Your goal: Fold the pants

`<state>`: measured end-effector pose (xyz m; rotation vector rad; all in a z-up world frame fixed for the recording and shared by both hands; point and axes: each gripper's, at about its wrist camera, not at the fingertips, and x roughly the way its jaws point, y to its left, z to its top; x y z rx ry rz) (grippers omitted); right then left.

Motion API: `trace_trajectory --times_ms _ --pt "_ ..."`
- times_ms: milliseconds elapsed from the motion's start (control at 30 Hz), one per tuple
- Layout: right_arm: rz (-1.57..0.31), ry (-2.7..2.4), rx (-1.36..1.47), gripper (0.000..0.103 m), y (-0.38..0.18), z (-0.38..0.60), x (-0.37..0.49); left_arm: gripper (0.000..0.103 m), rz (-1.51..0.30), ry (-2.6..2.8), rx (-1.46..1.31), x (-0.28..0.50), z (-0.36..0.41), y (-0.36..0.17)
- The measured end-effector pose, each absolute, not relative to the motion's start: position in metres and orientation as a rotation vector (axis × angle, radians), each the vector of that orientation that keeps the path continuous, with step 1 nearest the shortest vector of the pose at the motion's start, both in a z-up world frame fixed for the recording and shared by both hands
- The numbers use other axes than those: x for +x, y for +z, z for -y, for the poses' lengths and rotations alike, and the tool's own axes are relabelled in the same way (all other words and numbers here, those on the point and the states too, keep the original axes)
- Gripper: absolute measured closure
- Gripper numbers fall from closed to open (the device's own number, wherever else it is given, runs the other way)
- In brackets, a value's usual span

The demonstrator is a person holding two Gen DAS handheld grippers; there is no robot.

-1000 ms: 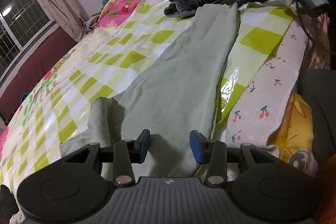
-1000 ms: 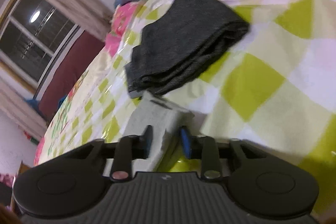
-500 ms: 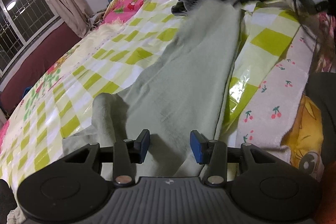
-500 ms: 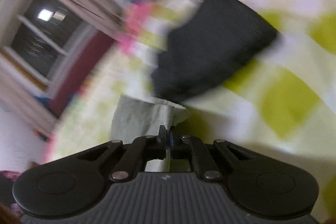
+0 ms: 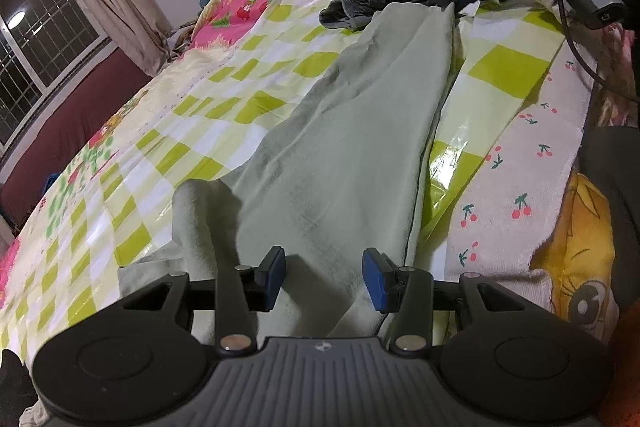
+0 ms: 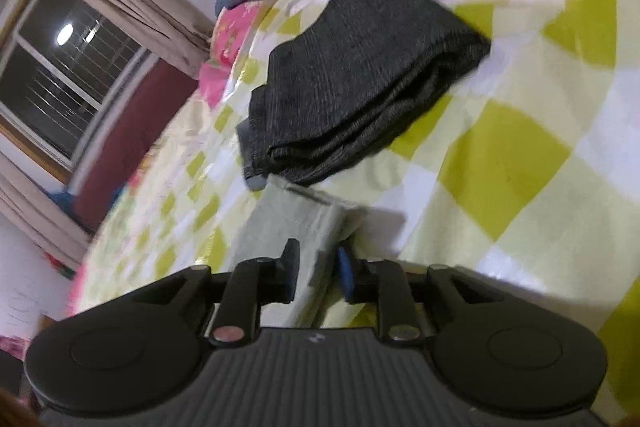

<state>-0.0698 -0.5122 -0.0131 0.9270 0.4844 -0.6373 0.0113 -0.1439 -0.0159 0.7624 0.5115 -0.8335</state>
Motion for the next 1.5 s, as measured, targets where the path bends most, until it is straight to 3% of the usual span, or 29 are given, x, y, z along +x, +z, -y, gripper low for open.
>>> trace_trajectory --times_ms 267,400,500,767,833,1100,1300,1433,1500 --pt "-0.576 -0.632 0.833 0.087 0.005 0.513 -0.057 0.045 -0.512 -0.829 0.75 0.013 0.143 -0.017" --pt "-0.595 -0.639 0.805 0.097 0.012 0.514 -0.055 0.045 -0.513 -0.828 0.743 0.015 0.141 -0.016" --pt "-0.612 -0.644 0.789 0.092 0.016 0.515 -0.054 0.045 -0.513 -0.827 0.74 0.015 0.141 -0.016" --pt "-0.605 -0.621 0.932 0.092 -0.001 0.524 -0.057 0.045 -0.514 -0.825 0.738 0.016 0.14 -0.016" --pt "-0.607 -0.638 0.911 0.096 -0.001 0.523 -0.054 0.045 -0.513 -0.823 0.739 0.017 0.14 -0.016" --pt "-0.632 -0.618 0.738 0.098 0.025 0.512 -0.041 0.044 -0.513 -0.817 0.736 0.019 0.14 -0.017" --pt "-0.502 -0.51 0.906 0.099 0.035 0.522 -0.04 0.044 -0.502 -0.797 0.733 0.021 0.136 -0.013" --pt "-0.271 -0.404 0.959 0.1 0.062 0.52 -0.056 0.044 -0.493 -0.784 0.685 0.027 0.131 -0.005" --pt "-0.285 -0.434 0.943 0.1 0.055 0.521 -0.061 0.044 -0.506 -0.789 0.693 0.029 0.133 -0.009"
